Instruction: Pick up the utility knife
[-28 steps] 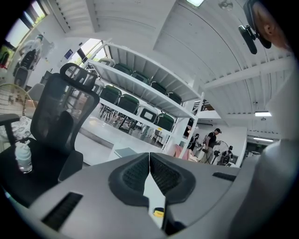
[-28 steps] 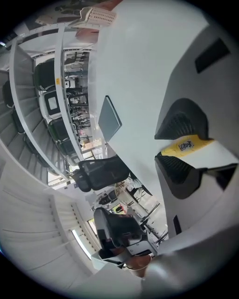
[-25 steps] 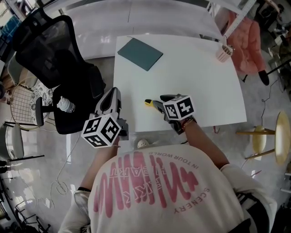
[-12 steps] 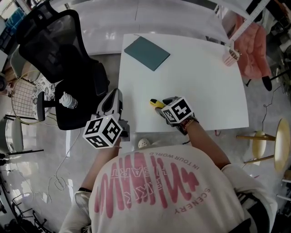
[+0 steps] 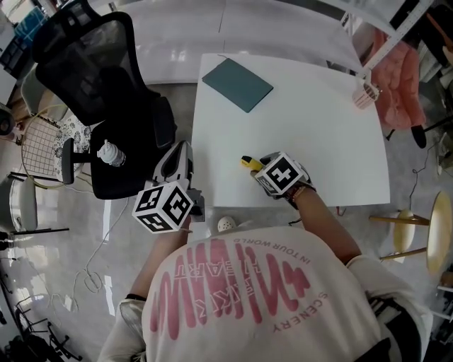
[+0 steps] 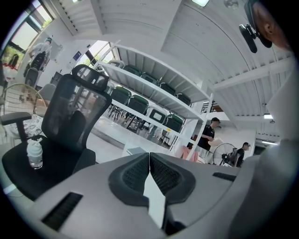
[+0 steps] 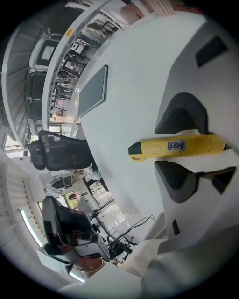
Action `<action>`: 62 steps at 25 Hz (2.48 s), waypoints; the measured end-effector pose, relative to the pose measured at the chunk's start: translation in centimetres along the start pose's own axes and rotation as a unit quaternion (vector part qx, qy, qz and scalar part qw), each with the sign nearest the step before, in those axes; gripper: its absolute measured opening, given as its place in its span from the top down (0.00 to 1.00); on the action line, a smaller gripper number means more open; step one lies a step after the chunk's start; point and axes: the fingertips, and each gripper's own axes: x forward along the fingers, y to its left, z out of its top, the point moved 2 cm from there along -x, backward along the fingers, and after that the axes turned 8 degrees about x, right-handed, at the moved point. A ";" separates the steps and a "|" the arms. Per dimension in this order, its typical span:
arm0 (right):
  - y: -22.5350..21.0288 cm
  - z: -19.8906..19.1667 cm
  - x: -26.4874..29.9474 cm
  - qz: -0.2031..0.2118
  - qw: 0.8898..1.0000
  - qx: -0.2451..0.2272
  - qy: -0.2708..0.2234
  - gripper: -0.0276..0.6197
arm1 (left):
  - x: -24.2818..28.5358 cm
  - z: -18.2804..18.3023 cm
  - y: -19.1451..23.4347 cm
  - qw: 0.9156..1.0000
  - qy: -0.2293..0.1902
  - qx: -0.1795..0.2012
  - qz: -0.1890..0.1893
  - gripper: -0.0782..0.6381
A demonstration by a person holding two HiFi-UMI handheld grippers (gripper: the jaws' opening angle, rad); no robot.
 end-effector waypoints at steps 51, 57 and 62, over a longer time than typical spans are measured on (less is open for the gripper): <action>-1.4 1.1 0.2 0.040 0.995 0.058 0.069 0.76 | 4.4 0.3 -0.3 1.000 0.017 0.006 -0.026 0.86; -1.9 2.7 -1.0 0.041 0.993 0.111 -0.013 0.76 | 3.9 0.7 -0.1 0.999 0.013 0.006 -0.031 0.86; -2.8 3.9 -1.8 0.037 0.979 0.178 -0.093 0.76 | 3.6 1.1 0.1 0.999 0.014 0.010 -0.030 0.86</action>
